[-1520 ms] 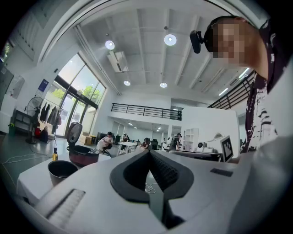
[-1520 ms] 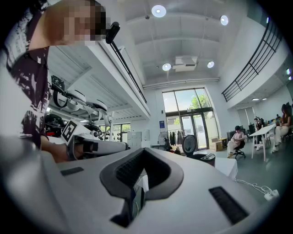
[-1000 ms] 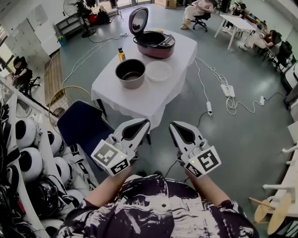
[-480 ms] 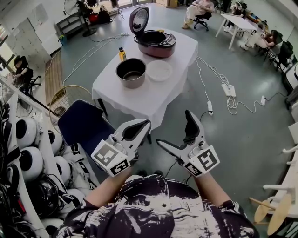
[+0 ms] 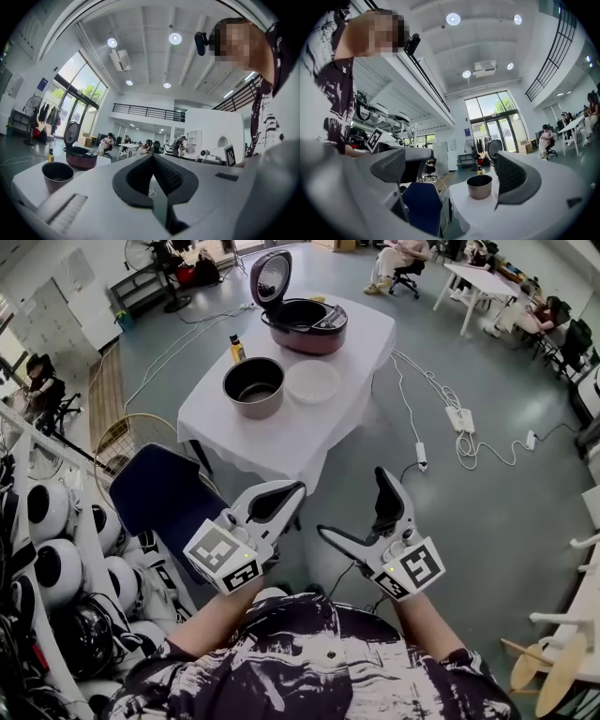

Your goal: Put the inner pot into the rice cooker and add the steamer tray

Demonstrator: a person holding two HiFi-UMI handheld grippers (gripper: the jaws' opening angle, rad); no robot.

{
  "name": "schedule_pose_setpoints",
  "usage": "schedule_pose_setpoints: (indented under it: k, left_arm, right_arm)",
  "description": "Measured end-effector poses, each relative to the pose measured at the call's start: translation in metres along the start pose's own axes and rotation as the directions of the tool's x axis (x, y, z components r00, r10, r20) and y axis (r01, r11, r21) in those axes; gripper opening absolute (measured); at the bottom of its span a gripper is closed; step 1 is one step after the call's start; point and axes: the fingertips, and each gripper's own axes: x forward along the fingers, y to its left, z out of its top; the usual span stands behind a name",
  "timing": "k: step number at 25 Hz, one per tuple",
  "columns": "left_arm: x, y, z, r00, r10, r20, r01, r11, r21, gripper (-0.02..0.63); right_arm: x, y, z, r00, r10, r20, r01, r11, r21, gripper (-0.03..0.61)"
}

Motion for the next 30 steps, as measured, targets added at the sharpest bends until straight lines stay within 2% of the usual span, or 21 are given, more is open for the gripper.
schedule_pose_setpoints:
  k: [6,12,19,24,30]
  left_arm:
    - [0.037,0.006,-0.004,0.999,-0.032,-0.026,0.032,0.999,0.003,0.005]
    - [0.087,0.039,-0.016,0.996,-0.073,-0.055,0.073,0.997,-0.016,0.005]
    - [0.181,0.104,-0.024,0.986,-0.165,-0.04,0.163,0.986,-0.046,0.005]
    - [0.249,0.156,-0.01,0.974,-0.224,-0.027,0.222,0.973,-0.061,0.005]
    - [0.307,0.21,0.003,0.973,-0.23,-0.02,0.228,0.972,-0.064,0.005]
  right_arm:
    - [-0.004,-0.038,0.003,0.999,-0.036,0.003,0.036,0.999,0.004,0.552]
    - [0.003,-0.09,-0.007,0.995,-0.097,-0.005,0.097,0.995,0.015,0.552]
    - [0.042,-0.184,-0.02,0.985,-0.167,-0.048,0.167,0.986,-0.015,0.552]
    - [0.087,-0.257,-0.02,0.976,-0.2,-0.081,0.198,0.98,-0.032,0.552]
    - [0.127,-0.32,-0.017,0.972,-0.214,-0.098,0.211,0.977,-0.04,0.552]
